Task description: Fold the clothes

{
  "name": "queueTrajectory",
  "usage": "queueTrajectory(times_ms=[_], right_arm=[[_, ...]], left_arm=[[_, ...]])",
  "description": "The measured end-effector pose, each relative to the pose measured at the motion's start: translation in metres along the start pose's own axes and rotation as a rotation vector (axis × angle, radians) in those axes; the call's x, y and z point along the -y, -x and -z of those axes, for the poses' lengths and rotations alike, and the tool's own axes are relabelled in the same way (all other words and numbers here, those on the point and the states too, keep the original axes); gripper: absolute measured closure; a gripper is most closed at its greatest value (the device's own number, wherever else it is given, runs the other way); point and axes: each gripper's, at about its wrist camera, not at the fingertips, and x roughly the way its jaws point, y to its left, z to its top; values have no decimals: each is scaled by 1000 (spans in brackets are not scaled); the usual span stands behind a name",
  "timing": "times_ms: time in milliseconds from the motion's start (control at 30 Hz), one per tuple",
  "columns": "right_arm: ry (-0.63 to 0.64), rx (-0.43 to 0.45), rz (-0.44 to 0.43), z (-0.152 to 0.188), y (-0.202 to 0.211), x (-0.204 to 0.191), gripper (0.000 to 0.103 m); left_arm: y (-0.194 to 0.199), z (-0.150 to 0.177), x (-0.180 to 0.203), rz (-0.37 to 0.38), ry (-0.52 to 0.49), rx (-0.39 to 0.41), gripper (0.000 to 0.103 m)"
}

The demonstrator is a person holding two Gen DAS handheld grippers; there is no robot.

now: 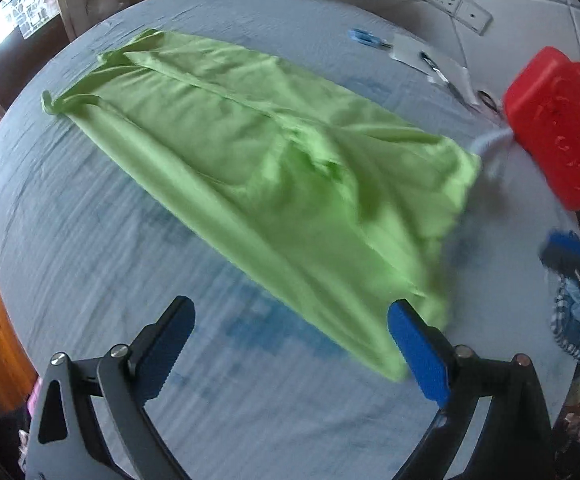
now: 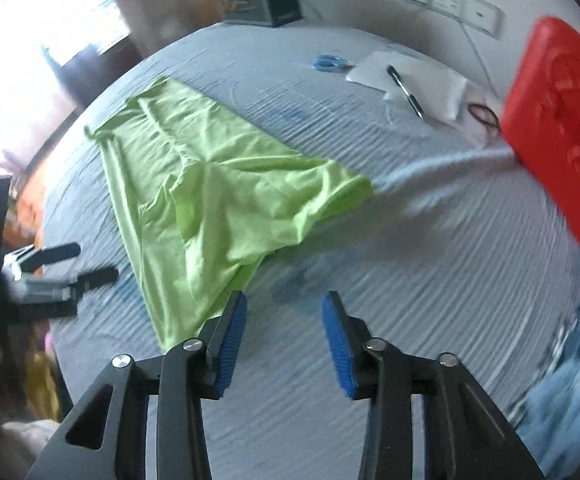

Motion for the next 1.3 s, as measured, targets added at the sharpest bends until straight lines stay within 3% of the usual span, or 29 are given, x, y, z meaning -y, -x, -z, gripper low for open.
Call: queueTrajectory(times_ms=[100, 333, 500, 633, 933, 1000, 1233, 1267, 1300], right_arm=[[72, -40, -3, -11, 3, 14, 70], [366, -145, -75, -42, -14, 38, 68], [565, -180, -84, -57, -38, 52, 67], [680, -188, -93, -53, -54, 61, 67], [758, -133, -184, -78, -88, 62, 67], [777, -123, -167, -80, -99, 57, 67], [786, -111, -123, -85, -130, 50, 63], [787, -107, -123, -84, -131, 49, 63], [788, -102, -121, -84, -131, 48, 63]], left_arm=[[6, 12, 27, 7, 83, 25, 5], [3, 37, 78, -116, 282, 53, 5], [-18, 42, 91, -167, 438, 6, 5], [-31, 40, 107, -217, 504, -11, 5], [-59, 32, 111, -294, 540, 18, 5], [-65, 32, 106, -296, 558, 14, 11], [-68, 32, 104, -302, 526, 20, 12], [-68, 32, 104, -303, 510, 20, 14], [-67, 31, 104, -301, 497, 24, 24]])
